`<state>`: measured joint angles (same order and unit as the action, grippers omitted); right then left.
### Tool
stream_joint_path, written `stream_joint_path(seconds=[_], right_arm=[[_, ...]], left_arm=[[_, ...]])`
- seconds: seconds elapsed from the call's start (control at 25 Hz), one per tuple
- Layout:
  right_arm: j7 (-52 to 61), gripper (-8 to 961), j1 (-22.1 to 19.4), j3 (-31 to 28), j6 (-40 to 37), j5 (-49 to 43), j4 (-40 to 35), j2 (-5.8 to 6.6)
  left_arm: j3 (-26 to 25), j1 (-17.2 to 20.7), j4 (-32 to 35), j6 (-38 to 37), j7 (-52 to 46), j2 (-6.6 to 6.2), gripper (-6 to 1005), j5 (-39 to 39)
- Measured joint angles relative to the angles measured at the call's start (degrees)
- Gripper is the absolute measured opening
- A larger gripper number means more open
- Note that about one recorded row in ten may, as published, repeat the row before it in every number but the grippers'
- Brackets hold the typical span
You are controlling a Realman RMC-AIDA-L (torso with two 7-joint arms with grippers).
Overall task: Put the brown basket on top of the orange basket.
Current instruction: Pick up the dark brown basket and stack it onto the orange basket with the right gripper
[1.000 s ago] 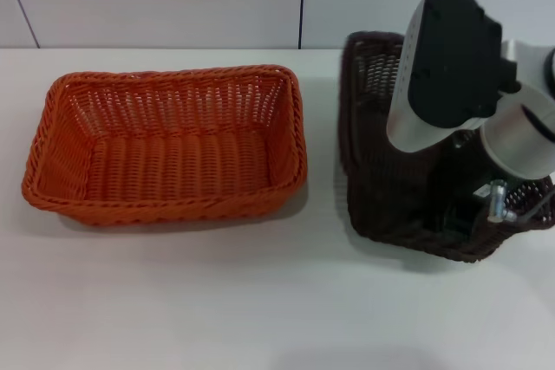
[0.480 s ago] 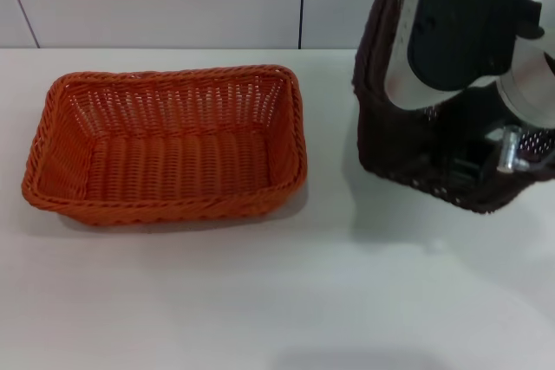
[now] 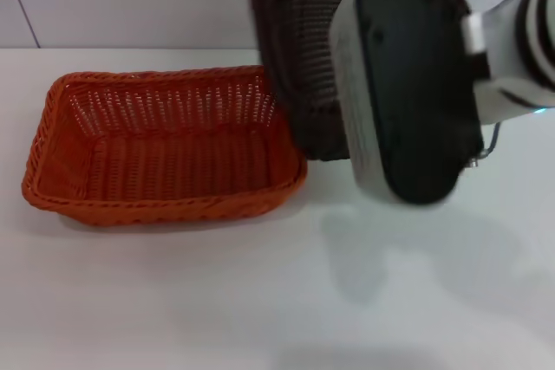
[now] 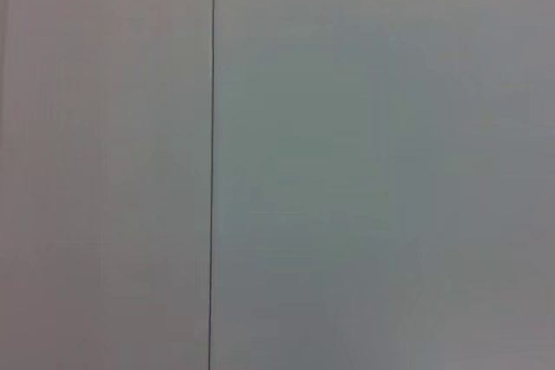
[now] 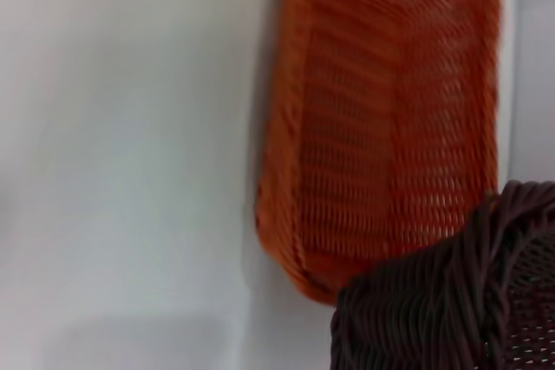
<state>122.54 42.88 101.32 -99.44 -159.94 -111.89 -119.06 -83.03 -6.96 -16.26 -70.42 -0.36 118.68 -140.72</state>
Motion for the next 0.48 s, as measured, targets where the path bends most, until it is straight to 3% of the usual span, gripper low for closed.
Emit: stream_joint_path(seconds=[0.48], right_arm=[[-33.98, 128, -5.28, 2.07, 12.50, -0.60, 2.04, -0.03]], left_arm=[[2.45, 0.01, -0.66, 0.40, -0.36, 0.38, 788, 0.09]])
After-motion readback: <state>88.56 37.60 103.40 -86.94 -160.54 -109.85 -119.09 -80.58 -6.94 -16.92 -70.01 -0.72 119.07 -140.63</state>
